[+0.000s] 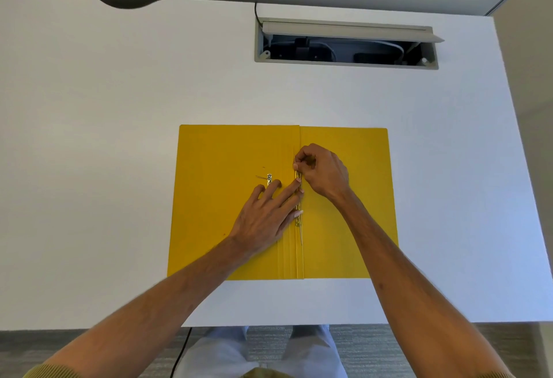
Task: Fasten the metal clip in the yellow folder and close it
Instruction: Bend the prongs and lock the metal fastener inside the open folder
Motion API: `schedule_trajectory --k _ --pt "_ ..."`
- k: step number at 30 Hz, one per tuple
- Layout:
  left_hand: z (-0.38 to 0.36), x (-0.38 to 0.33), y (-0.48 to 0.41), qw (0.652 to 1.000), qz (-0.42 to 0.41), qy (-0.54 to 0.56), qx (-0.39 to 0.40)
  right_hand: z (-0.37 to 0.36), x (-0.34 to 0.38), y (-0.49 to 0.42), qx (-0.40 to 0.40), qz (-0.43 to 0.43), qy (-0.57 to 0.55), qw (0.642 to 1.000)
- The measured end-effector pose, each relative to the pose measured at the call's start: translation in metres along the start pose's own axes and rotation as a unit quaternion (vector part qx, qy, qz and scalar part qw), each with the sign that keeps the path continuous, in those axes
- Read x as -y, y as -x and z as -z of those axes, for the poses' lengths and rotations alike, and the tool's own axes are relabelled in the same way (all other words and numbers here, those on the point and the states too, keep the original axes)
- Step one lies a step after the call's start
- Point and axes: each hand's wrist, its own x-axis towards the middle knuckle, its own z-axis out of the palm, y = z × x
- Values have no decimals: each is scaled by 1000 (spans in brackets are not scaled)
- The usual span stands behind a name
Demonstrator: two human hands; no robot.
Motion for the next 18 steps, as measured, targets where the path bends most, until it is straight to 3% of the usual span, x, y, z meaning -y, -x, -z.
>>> schedule_trajectory --k 9,18 --pt "-2 -4 3 1000 19 9 -12 3 -9 -11 33 11 -31 999" --pt "-3 -6 6 999 36 26 -20 6 -12 -18 12 -60 -95 994"
